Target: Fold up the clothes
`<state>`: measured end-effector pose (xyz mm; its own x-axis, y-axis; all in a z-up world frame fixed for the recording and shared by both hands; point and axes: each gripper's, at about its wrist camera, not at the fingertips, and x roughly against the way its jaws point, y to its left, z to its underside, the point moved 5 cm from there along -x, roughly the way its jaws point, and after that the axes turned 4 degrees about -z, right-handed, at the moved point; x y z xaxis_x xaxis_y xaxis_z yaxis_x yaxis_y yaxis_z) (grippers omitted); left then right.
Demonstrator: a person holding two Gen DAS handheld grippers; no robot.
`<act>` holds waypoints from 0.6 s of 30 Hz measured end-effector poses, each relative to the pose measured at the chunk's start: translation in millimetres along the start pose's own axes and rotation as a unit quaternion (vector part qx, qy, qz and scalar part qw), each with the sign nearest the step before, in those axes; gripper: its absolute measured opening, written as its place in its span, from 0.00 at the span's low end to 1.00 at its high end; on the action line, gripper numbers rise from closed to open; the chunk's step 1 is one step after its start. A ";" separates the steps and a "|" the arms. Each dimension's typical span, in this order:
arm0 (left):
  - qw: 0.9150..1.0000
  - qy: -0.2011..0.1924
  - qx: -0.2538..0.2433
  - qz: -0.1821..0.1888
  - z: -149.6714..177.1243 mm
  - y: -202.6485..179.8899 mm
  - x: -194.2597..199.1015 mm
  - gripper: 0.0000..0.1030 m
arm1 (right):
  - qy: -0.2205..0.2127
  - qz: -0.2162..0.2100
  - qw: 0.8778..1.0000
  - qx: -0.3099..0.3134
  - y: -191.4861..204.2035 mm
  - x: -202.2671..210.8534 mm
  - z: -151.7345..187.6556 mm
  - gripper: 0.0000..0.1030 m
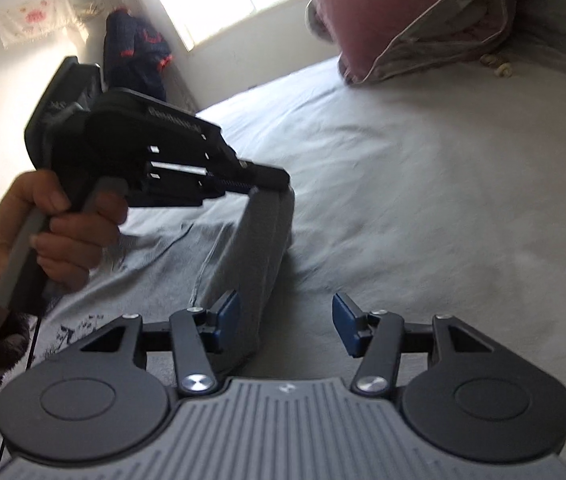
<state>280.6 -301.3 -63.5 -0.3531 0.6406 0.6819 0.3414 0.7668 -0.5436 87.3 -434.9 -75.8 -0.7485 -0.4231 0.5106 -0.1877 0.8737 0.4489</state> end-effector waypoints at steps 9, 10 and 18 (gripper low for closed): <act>0.997 -0.013 0.070 -0.019 2.8 68.4 13.6 0.05 | 0.063 -0.009 0.997 0.041 25.8 -47.5 15.6 0.51; 0.997 -0.014 0.072 -0.014 1.9 68.7 13.0 0.05 | 0.066 -0.018 0.997 0.041 27.5 -47.0 15.8 0.40; 0.998 -0.019 0.059 0.010 -5.1 50.1 5.7 0.05 | 0.084 -0.057 0.994 0.052 31.8 -45.0 22.0 0.04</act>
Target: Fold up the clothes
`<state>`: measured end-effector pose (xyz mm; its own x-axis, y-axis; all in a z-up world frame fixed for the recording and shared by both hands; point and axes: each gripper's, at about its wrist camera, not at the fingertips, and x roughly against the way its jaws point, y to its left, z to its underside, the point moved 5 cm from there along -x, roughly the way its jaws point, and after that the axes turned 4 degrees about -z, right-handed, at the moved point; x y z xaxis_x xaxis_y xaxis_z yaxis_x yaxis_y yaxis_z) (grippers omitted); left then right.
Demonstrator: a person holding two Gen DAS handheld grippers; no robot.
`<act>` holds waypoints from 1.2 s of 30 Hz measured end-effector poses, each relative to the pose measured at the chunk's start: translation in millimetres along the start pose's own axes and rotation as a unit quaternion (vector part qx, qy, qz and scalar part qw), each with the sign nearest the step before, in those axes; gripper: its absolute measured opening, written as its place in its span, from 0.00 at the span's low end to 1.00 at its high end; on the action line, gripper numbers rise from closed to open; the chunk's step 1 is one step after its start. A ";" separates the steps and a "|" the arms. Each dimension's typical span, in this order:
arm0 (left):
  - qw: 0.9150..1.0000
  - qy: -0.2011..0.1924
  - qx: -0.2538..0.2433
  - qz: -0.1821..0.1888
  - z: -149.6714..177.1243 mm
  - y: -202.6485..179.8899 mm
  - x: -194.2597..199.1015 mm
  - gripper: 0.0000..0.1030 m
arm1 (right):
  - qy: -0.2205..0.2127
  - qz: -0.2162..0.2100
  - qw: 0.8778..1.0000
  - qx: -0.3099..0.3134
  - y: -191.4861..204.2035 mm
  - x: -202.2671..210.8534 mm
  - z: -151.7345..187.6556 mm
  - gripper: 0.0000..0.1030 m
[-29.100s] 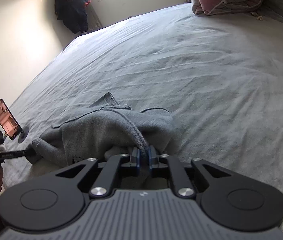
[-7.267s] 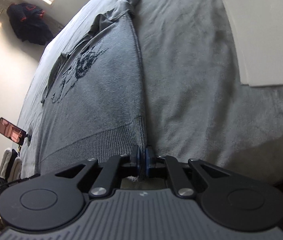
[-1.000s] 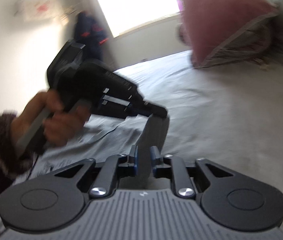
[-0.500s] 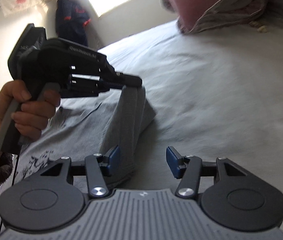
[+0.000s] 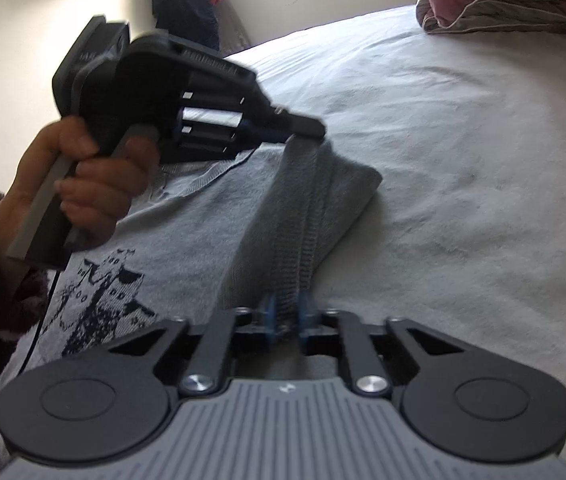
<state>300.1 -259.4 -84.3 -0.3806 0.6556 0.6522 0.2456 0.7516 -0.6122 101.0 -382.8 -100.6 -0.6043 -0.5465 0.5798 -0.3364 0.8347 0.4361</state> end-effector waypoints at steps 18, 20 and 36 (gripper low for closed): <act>0.999 0.027 -0.029 0.025 30.0 -46.2 -52.4 0.05 | -0.090 0.154 0.983 0.045 9.9 89.2 -6.8 0.05; 0.999 0.024 -0.032 0.026 32.1 -49.8 -52.9 0.05 | -0.079 0.126 0.988 0.028 1.3 77.7 -6.1 0.16; 0.998 -0.029 -0.027 -0.038 18.6 2.8 0.3 0.05 | 0.030 0.119 0.989 0.085 12.5 -4.4 7.6 0.16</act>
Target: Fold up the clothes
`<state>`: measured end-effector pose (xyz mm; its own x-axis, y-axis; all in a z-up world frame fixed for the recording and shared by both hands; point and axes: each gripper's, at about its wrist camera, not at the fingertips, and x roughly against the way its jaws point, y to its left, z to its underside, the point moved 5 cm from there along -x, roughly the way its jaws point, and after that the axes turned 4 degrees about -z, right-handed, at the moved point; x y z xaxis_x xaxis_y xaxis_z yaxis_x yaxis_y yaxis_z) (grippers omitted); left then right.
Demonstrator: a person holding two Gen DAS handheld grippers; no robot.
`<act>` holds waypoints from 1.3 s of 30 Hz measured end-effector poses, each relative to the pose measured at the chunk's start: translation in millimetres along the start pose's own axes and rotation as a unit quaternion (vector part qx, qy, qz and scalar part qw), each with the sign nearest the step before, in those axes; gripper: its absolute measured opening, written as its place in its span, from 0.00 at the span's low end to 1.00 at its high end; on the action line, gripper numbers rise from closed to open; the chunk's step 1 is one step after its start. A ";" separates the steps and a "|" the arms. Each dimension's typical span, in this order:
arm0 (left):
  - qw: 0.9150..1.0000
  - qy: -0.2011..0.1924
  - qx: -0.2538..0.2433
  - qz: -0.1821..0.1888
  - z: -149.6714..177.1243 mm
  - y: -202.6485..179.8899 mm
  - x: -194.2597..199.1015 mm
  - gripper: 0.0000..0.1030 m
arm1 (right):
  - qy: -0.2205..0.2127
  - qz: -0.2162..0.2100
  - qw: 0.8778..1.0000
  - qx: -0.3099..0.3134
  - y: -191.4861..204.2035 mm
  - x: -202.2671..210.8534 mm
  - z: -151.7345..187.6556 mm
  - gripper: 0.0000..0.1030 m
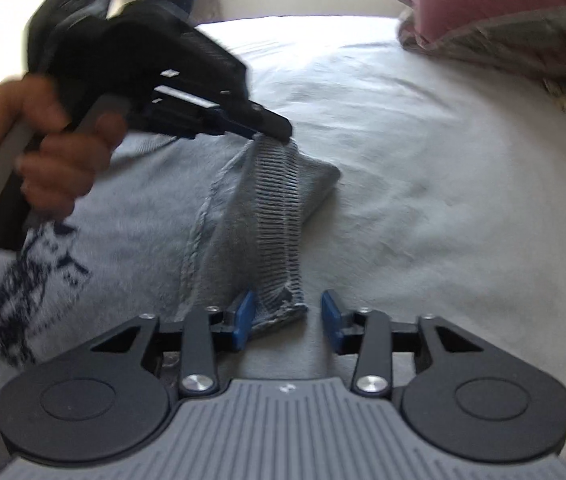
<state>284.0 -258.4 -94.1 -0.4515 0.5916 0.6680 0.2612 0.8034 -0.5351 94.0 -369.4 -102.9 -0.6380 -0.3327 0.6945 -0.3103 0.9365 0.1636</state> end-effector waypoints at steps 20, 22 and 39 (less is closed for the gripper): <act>0.996 0.022 -0.071 0.051 45.5 -78.2 -62.7 0.05 | 0.058 0.143 0.986 0.069 -6.6 47.5 24.3 0.06; 0.995 0.017 -0.079 0.063 47.5 -79.2 -59.8 0.06 | 0.069 0.158 0.983 0.057 -15.9 48.2 28.1 0.07; 0.929 0.084 -0.342 0.112 20.4 -79.8 -40.2 0.52 | -0.006 0.055 0.998 -0.025 -36.0 41.1 12.6 0.57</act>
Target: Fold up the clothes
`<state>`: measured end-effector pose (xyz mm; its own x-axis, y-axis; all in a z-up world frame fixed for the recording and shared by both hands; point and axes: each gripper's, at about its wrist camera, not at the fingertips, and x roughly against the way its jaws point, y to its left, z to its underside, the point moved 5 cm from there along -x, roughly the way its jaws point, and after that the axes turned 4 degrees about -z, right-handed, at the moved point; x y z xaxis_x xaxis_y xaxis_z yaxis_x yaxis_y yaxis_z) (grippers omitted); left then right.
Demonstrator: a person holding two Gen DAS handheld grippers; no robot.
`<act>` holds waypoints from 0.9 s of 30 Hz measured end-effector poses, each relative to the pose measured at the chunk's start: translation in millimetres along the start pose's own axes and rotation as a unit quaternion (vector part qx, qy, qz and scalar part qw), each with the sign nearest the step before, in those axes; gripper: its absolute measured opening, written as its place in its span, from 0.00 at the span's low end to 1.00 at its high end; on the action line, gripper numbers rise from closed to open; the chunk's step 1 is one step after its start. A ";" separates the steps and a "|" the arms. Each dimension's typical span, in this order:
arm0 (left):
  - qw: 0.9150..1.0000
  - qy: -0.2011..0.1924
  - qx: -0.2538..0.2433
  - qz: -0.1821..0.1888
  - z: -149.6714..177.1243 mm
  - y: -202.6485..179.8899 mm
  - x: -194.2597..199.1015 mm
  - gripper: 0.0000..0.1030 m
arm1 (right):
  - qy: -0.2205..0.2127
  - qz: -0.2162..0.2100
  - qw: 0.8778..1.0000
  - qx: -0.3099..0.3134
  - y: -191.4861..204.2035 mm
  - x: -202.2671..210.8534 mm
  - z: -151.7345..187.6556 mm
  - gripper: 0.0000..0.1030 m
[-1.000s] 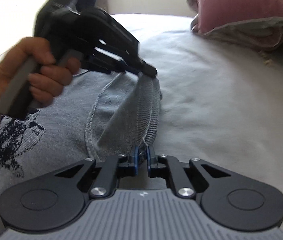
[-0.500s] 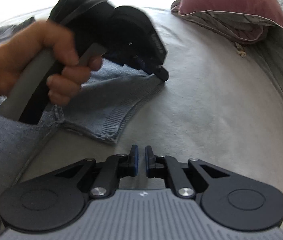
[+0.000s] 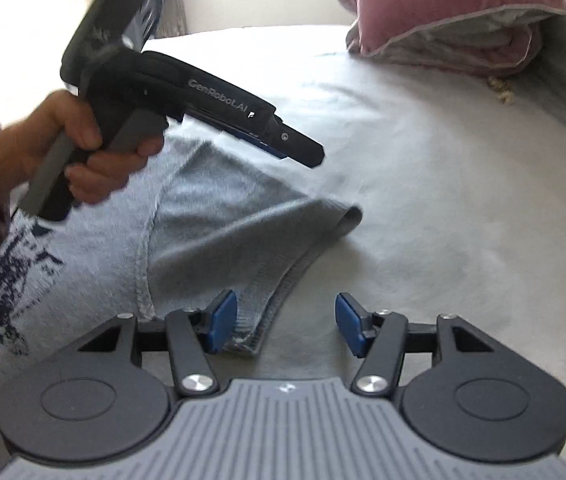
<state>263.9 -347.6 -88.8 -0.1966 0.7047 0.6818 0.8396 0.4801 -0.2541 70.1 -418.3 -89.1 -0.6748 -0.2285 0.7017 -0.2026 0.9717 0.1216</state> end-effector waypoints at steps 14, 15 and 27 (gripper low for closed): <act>0.994 -0.064 -0.083 -0.044 11.1 -28.8 10.1 0.01 | -0.008 0.003 0.999 0.053 15.1 15.0 5.4 0.03; 0.994 -0.067 -0.079 -0.045 10.2 -27.5 9.9 0.01 | -0.008 0.012 0.998 0.053 14.2 16.8 6.6 0.03; 0.992 -0.087 -0.037 -0.078 23.3 -26.0 41.8 0.10 | -0.031 0.055 0.998 0.008 -7.3 22.2 5.7 0.62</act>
<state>222.1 -318.4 -69.7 -0.4066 0.7072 0.5784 0.8254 0.5557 -0.0992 52.6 -430.8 -78.4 -0.7358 -0.1239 0.6658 -0.1362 0.9901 0.0337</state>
